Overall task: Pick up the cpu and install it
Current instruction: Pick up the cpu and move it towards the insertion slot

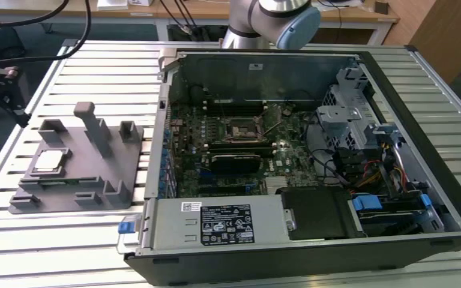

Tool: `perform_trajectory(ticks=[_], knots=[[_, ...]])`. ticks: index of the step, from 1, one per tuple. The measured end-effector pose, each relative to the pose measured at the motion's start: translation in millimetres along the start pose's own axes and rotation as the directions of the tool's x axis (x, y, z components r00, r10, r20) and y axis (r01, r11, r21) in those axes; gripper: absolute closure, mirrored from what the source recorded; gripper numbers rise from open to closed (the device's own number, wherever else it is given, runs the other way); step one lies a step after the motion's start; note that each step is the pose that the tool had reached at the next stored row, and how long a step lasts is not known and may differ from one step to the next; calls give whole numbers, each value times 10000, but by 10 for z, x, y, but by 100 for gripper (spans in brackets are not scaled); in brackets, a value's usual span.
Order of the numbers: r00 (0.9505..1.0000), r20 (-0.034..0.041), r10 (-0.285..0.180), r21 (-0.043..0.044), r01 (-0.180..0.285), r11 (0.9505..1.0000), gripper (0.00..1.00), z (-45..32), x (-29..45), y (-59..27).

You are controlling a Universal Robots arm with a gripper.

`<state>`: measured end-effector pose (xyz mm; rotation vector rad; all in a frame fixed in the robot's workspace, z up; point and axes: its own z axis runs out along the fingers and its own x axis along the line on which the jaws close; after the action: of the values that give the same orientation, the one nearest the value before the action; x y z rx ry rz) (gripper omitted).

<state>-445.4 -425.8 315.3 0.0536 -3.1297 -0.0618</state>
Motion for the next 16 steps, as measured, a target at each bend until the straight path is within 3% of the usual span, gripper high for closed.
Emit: perform_trajectory(ticks=[8, 16], knots=[[10000, -2, 50, 1, -50, 10000, 17, 144, -3, 1], [9994, 11, 337, -2, -337, 9994, 19, 292, -6, 44]])
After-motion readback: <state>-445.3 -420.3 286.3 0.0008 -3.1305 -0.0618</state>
